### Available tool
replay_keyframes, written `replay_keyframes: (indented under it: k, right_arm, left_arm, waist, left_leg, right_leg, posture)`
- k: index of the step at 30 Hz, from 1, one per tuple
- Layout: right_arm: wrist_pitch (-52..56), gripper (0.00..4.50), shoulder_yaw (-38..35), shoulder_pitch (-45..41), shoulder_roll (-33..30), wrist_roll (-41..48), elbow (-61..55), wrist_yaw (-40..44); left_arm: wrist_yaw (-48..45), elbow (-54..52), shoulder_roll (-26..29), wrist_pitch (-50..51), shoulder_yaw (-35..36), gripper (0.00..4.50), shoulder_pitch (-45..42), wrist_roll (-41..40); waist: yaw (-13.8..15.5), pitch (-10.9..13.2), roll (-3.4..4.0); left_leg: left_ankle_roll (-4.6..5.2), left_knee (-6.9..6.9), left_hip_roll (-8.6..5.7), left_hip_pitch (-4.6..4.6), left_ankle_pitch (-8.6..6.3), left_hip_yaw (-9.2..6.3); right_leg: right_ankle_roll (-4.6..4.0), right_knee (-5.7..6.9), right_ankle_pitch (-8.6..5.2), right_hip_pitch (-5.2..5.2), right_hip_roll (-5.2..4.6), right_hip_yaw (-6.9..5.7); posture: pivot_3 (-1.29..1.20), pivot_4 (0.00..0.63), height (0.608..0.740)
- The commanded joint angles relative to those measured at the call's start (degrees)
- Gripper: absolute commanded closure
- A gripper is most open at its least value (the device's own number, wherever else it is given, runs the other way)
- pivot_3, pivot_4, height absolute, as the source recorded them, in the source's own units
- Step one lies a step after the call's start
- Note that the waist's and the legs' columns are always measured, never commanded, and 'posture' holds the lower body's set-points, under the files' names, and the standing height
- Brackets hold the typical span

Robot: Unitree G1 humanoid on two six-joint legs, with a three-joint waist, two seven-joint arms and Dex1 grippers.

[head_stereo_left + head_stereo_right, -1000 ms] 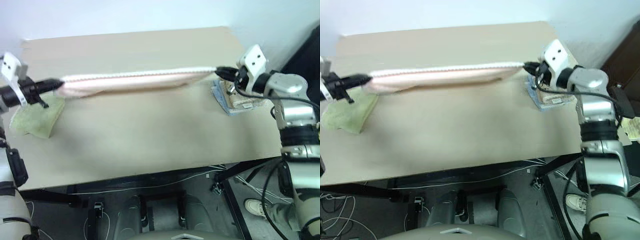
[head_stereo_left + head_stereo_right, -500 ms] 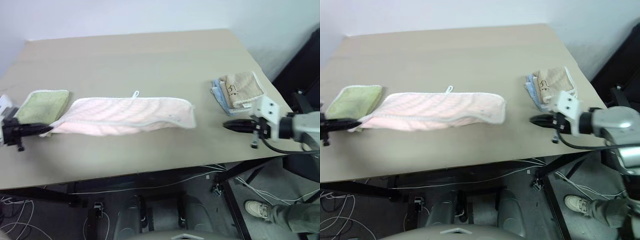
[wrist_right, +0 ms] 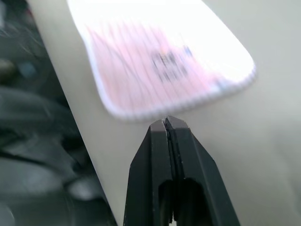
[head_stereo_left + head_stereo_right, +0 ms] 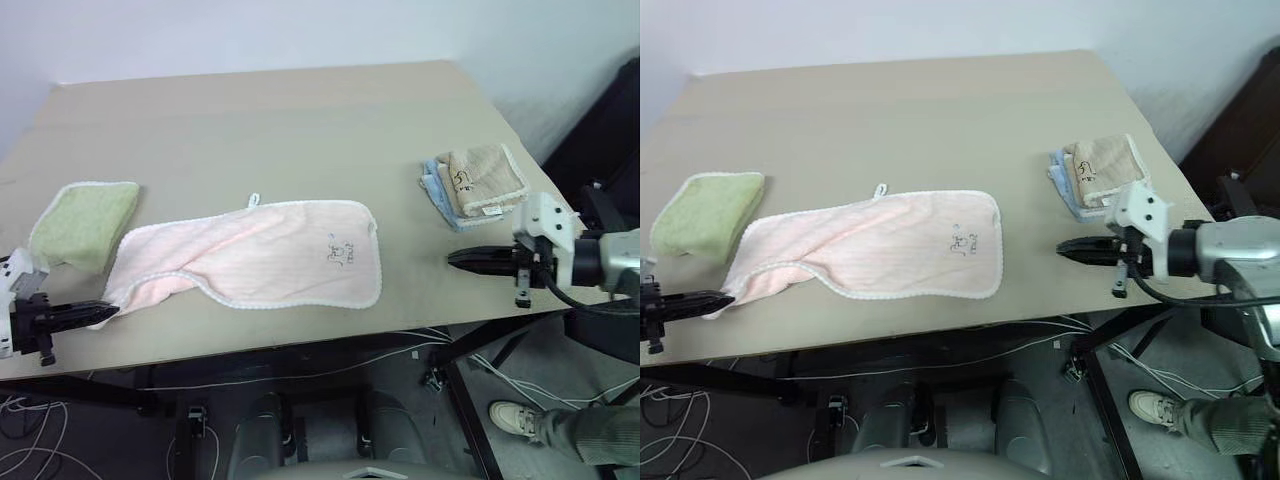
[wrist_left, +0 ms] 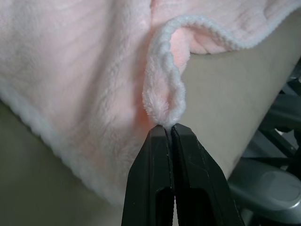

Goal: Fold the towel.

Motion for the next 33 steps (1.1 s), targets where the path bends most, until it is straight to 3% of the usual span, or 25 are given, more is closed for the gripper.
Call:
replay_keyframes:
  k: [1, 7, 18, 32, 33]
  right_arm:
    - [-2.73, 3.26, 3.76, -0.68, 2.05, -0.80, -2.57, -0.04]
    - [-12.91, 1.28, 12.43, 1.64, 8.38, -9.04, -2.94, -3.37]
    - [-18.44, 1.28, 18.99, 1.50, 16.20, -18.39, 5.39, -9.74]
    - [-25.00, 1.28, 24.13, 0.24, 19.13, -25.98, 14.23, -10.21]
    - [-25.03, 1.46, 24.33, -0.26, 19.50, -26.48, 15.18, -10.61]
  left_arm:
    - [1.03, -1.46, 0.64, 0.00, 0.00, 4.50, -1.20, -0.45]
    - [2.05, -1.36, 0.89, 0.06, -1.46, 4.50, -3.24, -0.20]
    - [3.61, -0.35, 0.91, -0.96, -3.82, 4.50, -6.27, 0.83]
    - [5.36, -1.47, 1.71, -0.97, -2.25, 4.50, -4.35, 0.76]
    - [5.45, -1.49, 1.70, -1.01, -2.27, 4.50, -4.29, 0.79]
  waist:
    - [0.08, -0.02, -0.03]
    - [0.25, -0.03, -0.05]
    - [0.26, -0.10, -0.16]
    - [-0.18, -0.13, -0.22]
    - [-0.30, -0.13, -0.26]
  left_leg:
    - [0.02, -0.02, -0.02, -0.06, -0.01, 0.02]
    - [0.14, 0.27, -0.18, -0.72, -0.04, 0.13]
    - [0.06, 0.39, -0.15, -0.54, -0.03, 0.12]
    - [0.03, 0.41, -0.13, -0.34, 0.00, 0.11]
    - [0.02, 0.39, -0.11, -0.23, 0.00, 0.11]
  right_leg:
    - [0.01, -0.02, -0.02, -0.04, -0.01, 0.00]
    - [0.06, 0.16, 0.01, -0.29, 0.04, -0.04]
    - [0.06, 0.31, 0.01, -0.27, 0.08, -0.12]
    - [0.07, 0.37, 0.01, 0.07, 0.14, -0.12]
    - [0.07, 0.36, 0.00, 0.12, 0.15, -0.12]
  posture:
    - [0.00, 0.150, 0.740]
    - [0.00, 0.150, 0.740]
    - [0.00, 0.150, 0.740]
    - [0.00, 0.150, 0.740]
    - [0.00, 0.150, 0.740]
